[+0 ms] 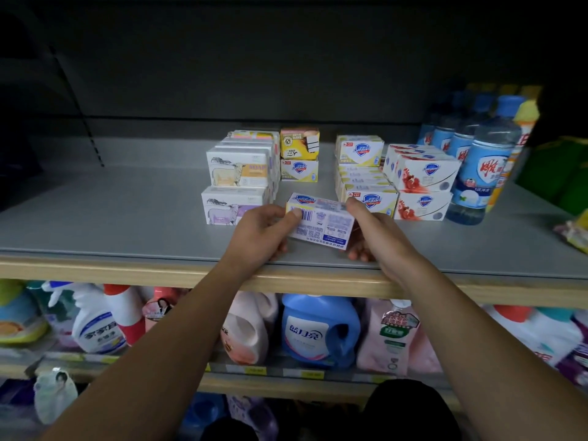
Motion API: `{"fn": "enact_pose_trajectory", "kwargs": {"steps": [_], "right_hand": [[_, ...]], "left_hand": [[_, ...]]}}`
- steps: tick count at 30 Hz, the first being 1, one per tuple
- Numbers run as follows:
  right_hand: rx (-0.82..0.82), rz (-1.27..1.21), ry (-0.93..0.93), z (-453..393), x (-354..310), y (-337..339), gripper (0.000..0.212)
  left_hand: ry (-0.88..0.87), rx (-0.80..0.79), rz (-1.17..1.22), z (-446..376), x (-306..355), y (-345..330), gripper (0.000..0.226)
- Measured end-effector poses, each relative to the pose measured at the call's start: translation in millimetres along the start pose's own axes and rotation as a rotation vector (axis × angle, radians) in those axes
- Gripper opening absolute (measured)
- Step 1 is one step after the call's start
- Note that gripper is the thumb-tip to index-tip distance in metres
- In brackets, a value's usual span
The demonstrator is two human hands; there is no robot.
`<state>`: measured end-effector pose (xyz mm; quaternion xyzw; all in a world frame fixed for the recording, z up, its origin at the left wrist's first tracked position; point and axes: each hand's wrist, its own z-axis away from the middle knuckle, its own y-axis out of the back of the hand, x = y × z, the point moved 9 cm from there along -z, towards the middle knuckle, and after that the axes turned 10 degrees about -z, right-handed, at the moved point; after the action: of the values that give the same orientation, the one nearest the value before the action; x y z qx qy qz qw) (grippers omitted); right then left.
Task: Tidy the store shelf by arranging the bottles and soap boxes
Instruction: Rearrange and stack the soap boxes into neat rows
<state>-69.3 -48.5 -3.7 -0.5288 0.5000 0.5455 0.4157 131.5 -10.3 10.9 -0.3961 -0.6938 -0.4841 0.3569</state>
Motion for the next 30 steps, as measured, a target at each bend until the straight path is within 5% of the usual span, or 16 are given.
{"fn": "enact_pose_trajectory", "kwargs": {"steps": [3, 7, 12, 16, 22, 27, 30], "right_hand": [[-0.002, 0.010, 0.001, -1.2, 1.4, -0.1, 0.064], [-0.014, -0.091, 0.090, -0.5, 0.1, 2.9, 0.033], [-0.098, 0.028, 0.181, 5.8, -1.6, -3.9, 0.049], [-0.012, 0.037, 0.269, 2.4, -3.4, 3.6, 0.022], [-0.020, 0.030, 0.263, -1.3, 1.6, 6.6, 0.021], [-0.047, -0.038, 0.362, 8.2, -10.3, 7.6, 0.043], [-0.085, -0.016, 0.392, 12.6, -13.1, -0.6, 0.042]], "left_hand": [[0.001, 0.000, 0.033, -0.6, -0.4, -0.5, 0.030], [0.008, -0.036, 0.160, -2.1, 0.7, -5.2, 0.025], [0.066, -0.017, 0.131, -4.1, -3.7, -7.4, 0.034], [-0.010, -0.052, 0.199, -1.2, 1.9, -9.2, 0.038], [-0.080, -0.069, 0.220, 2.3, 7.4, -2.7, 0.047], [-0.112, -0.033, 0.242, 3.9, 7.4, -2.3, 0.020], [-0.185, -0.003, 0.112, 3.5, 10.9, 2.4, 0.024]]}}
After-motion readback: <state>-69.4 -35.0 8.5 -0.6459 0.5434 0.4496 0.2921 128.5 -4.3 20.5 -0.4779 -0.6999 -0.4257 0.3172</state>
